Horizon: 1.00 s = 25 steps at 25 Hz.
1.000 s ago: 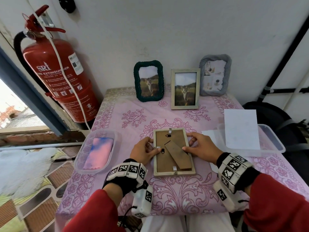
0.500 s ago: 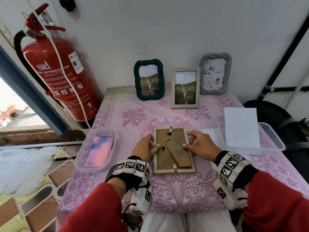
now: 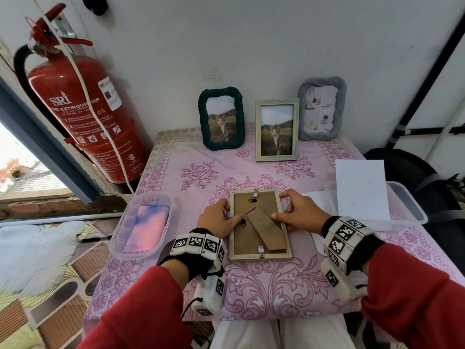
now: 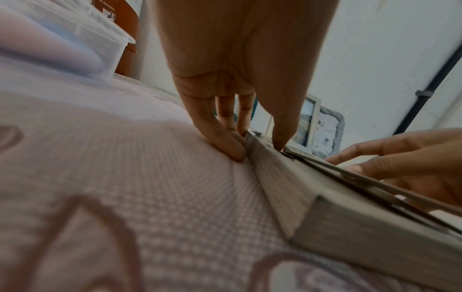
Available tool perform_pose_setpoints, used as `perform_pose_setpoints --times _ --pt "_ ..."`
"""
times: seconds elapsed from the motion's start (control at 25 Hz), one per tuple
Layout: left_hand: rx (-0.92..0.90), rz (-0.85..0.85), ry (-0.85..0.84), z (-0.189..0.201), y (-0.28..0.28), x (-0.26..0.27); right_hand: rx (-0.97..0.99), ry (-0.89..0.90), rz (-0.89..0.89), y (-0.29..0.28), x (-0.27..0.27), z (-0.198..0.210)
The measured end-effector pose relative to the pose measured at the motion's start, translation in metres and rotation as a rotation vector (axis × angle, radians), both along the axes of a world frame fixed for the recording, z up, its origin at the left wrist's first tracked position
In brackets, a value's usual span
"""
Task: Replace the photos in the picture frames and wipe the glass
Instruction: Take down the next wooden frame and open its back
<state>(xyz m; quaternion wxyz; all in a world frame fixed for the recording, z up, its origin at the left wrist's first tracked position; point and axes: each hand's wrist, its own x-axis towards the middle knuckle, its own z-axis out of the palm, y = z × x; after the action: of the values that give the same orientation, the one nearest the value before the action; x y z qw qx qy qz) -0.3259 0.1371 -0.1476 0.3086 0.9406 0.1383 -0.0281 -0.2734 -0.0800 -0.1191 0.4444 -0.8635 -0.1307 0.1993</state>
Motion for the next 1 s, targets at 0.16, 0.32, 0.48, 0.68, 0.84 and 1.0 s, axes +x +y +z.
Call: perform_pose_setpoints --times 0.16,0.32,0.48,0.68,0.84,1.0 --pt "-0.013 -0.001 -0.01 0.0011 0.0 -0.0015 0.003 0.017 -0.001 0.0011 0.0 -0.0012" --pt "-0.011 0.0 -0.041 0.0028 -0.0029 -0.0051 0.013 0.037 -0.01 0.003 0.0001 0.0002" --pt "0.005 0.002 -0.049 0.0047 -0.0032 -0.0031 0.019 0.048 -0.017 0.0037 -0.0013 0.0021" --pt "-0.069 0.018 -0.065 0.0017 -0.0002 -0.0004 0.026 0.056 -0.038 0.0049 -0.0022 0.0038" --pt "-0.172 0.048 -0.066 0.0 0.0023 0.0006 0.039 0.065 -0.059 0.0055 -0.003 0.0031" --pt "-0.168 0.048 -0.076 -0.0004 0.0028 0.0005 0.053 0.076 -0.07 0.0056 -0.0033 0.0034"
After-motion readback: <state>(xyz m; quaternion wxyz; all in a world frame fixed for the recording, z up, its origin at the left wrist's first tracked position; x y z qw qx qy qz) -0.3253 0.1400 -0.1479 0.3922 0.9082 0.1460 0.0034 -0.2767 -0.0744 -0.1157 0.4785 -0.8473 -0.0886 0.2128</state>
